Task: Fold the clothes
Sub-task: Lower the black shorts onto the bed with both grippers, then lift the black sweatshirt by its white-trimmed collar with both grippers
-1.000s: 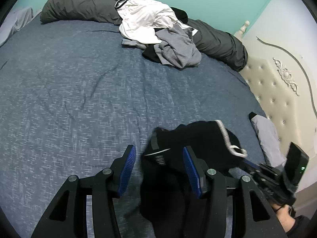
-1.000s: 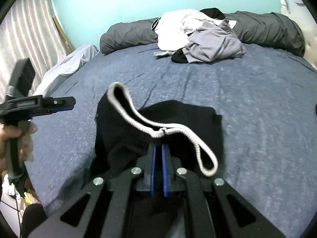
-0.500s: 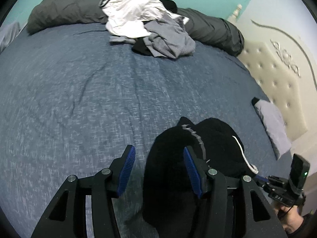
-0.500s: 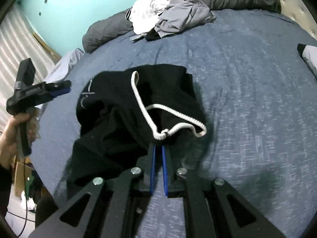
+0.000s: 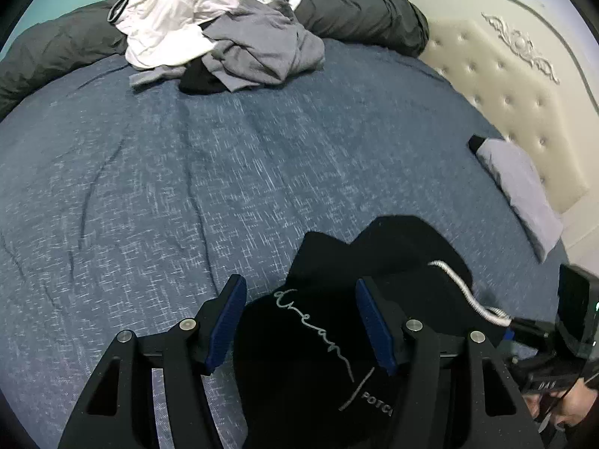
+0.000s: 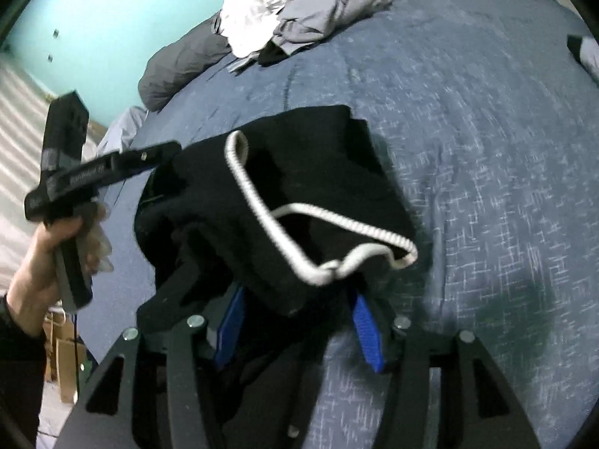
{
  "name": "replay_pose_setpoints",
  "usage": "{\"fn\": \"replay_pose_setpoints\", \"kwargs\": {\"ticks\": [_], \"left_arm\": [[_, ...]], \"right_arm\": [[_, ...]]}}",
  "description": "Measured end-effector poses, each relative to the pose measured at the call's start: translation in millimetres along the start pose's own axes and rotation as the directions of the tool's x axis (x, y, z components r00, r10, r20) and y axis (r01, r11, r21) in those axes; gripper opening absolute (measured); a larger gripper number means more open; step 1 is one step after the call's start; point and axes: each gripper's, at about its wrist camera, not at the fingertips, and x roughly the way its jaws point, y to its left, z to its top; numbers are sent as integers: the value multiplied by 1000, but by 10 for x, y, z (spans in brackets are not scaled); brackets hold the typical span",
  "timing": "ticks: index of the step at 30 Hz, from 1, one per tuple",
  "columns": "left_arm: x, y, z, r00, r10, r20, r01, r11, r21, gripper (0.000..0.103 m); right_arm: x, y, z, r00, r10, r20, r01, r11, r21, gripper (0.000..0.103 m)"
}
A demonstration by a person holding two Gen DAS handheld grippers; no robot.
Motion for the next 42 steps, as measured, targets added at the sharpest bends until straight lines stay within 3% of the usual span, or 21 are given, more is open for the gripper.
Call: {"fn": "replay_pose_setpoints", "kwargs": {"ticks": [2,4,7,16,24,29,31,33,36,39,42], "left_arm": [[65,-14,-55,1000,-8,-13,8,1000,10,62],[113,-33,-108,1000,-12,-29,13,1000,21,35],[130,-125,-225,999,-22,-48,24,999,48,17],[-597,-458,-652,997,-75,27,72,993,88,11],[-1560,-1024,-1090,989,-95,113,81,990,118,11],[-1479,-1045,-1322,991,-137,-10,137,990,38,13],[-1438,-971,-1362,992,-126,-16,126,992,13,15],[-1457,-859,-1337,992,-126,8,126,992,-23,20],[-1535,-715,-1191,993,-89,75,93,994,-51,41],[-1476,-673,-959,989,-88,115,93,995,-39,43],[-1181,-773,-725,995,-70,65,68,997,29,46]], "right_arm": [[15,-28,15,1000,15,12,-15,1000,-5,22],[7,11,33,1000,5,27,-5,999,-32,13],[-64,137,57,998,-23,62,29,995,-97,10],[-590,292,137,983,-106,150,140,960,-243,9],[-1243,615,114,968,-75,238,159,920,-357,9],[-1257,693,-106,982,-68,178,141,888,-438,8],[-1149,642,-241,987,-91,136,143,879,-454,8],[-1072,559,-358,990,-94,109,133,884,-449,9],[-989,429,-470,992,-94,86,122,895,-429,8],[-929,366,-527,992,-99,80,123,895,-428,9],[-892,318,-534,992,-97,78,121,901,-417,9]]}}
